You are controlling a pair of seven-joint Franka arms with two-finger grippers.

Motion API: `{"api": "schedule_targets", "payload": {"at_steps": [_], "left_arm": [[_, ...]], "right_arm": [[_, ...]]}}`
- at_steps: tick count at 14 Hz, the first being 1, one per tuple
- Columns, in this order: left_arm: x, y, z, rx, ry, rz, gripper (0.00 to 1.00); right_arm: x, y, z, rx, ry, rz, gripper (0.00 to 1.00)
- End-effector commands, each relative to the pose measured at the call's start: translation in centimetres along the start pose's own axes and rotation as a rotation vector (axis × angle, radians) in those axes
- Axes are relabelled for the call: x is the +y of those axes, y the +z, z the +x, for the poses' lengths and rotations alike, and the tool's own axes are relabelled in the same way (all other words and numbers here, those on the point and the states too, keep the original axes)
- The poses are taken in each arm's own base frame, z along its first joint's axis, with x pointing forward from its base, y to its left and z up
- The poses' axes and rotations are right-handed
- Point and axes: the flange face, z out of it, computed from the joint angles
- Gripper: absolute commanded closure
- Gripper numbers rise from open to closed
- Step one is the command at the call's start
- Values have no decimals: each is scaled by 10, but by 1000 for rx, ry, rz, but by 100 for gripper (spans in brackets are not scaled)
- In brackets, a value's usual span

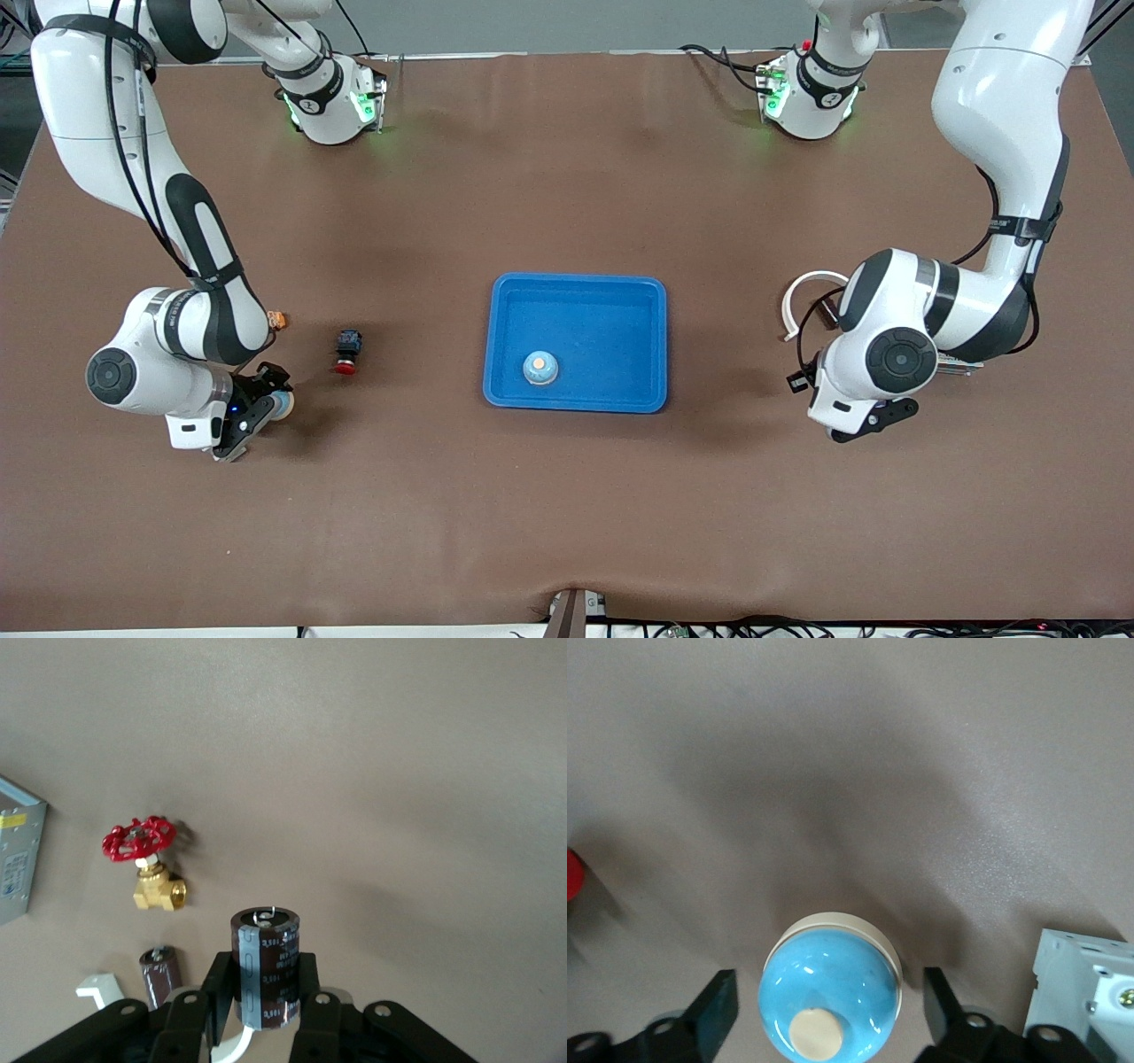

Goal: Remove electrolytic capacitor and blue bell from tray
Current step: 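Place the capacitor in the bracket while the right gripper sets the bell down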

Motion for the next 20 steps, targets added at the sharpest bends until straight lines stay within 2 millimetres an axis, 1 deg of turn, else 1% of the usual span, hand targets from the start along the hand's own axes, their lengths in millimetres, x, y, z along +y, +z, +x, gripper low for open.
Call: {"api": "schedule_targets", "payload": {"at_steps": [1,2,3,6,7,9,10,12,13,15,16,18,19,20], "left_arm": [[-1,27,-11,6,33,-22,100],[-11,39,-8,4,25,-29,100],[-18,45,-3,6,14,-37,100],[-18,61,-5,36,18,-72,100],[-21,66,-1,55,9,-96,100],[-21,79,-5,64,13,-98,100],[-21,81,-6,74,24,-81,100],[-22,85,-7,80,32,-63,100],[-21,84,-6,84,29,-66,100],[-19,82,-6,94,39,-60,100],[-21,83,-5,107,50,-45,98],[-25,85,-2,115,57,-32,47],[-25,85,-2,115,56,-33,17],[-24,84,-2,117,58,-32,0]], "right_arm": [[-5,-29,8,7,69,40,0],[-7,-42,15,-3,100,58,0],[-11,-56,23,-10,118,68,0],[-26,-98,42,-35,239,92,0],[-35,-112,50,-40,273,93,0],[-53,-134,65,-36,364,81,0],[-67,-145,77,-29,416,70,0],[-102,-161,107,-17,525,49,0],[-119,-167,120,-15,579,44,0],[-151,-172,145,-18,671,37,0],[-162,-173,153,-17,703,34,0],[-183,-175,168,-11,749,28,0],[-194,-173,175,-13,777,26,0],[-201,-172,179,-13,809,25,0]]}}
